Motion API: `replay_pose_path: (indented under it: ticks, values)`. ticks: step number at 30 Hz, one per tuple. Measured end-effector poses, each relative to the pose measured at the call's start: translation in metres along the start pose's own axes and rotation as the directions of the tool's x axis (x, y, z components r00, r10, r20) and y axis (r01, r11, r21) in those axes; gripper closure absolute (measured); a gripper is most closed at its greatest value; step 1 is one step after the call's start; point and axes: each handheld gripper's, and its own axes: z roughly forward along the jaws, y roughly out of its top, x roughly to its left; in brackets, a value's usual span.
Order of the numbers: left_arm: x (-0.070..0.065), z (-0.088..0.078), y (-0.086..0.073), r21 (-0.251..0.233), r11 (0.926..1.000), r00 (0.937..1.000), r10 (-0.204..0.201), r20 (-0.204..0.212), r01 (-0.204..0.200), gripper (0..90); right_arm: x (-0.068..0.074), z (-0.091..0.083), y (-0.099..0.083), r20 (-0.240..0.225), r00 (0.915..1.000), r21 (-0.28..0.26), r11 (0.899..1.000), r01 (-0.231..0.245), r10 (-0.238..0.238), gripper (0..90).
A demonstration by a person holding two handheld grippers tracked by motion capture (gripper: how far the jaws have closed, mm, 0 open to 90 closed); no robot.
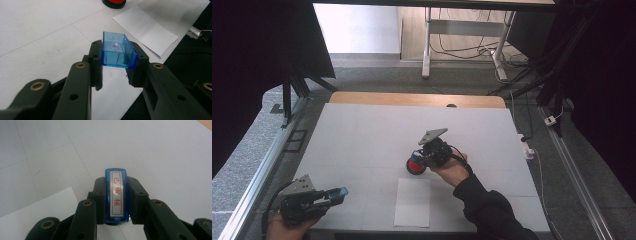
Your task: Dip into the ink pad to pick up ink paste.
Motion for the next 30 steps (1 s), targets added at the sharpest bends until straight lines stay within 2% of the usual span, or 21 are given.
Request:
replay_pose_path:
  ticks: [18,24,30]
  values:
    - [0.0,0.0,0.0,-0.002,1.0,1.0,-0.002,0.003,0.002,68.2,-0.001,0.02,-0.004,-0.003,1.0,0.038,0.999,-0.004,0.004,71.9]
    - [0.0,0.0,0.0,-0.001,1.0,1.0,-0.004,0.003,0.004,68.2,0.0,0.021,-0.004,0.005,1.0,0.043,0.999,0.004,-0.004,72.0]
    - [0.0,0.0,0.0,0.0,1.0,1.0,-0.003,0.003,0.003,68.2,-0.002,0.022,-0.004,-0.002,0.9997,0.042,0.999,-0.024,0.024,72.2]
